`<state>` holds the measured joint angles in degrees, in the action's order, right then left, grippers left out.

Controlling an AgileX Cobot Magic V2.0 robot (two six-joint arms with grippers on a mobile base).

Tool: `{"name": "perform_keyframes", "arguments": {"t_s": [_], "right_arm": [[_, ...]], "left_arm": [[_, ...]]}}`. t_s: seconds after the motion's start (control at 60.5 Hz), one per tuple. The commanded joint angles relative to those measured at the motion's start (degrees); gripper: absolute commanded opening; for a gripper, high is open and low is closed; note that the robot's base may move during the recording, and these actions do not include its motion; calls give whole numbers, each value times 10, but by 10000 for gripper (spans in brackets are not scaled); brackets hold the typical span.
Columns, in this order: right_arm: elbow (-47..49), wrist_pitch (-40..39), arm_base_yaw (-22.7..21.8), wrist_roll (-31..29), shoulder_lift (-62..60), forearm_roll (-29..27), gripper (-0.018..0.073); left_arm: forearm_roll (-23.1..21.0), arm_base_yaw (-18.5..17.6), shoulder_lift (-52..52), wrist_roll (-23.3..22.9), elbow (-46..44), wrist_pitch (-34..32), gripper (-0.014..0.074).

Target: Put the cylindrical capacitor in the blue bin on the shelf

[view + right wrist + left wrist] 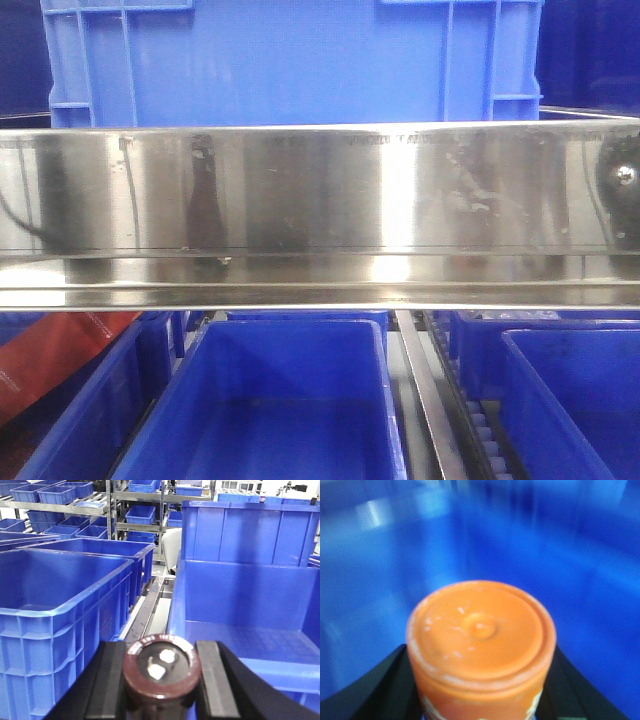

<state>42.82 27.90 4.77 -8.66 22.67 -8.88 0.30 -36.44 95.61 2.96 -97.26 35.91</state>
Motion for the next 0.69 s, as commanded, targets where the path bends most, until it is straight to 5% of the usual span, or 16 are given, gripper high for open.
{"name": "perform_keyframes", "arguments": {"t_s": [0.0,0.182,0.314,0.529,0.678], "right_arm": [[-1,-20,0,-3,-1,1,-72],[-1,-20,0,-3,-1,1,-72],[-1,-20,0,-3,-1,1,-72],[-1,-18,0,-3,-1,-1,-72],[-1,-18,0,-3,-1,-1,-72]], "left_arm": [[3,-2,14,0,-7,-6,43],[4,-2,23,0,-7,-9,439],[4,-2,21,0,-7,-9,594],[10,-2,-10,0,-7,-5,561],[41,-2,-59,0,-7,18,428]]}}
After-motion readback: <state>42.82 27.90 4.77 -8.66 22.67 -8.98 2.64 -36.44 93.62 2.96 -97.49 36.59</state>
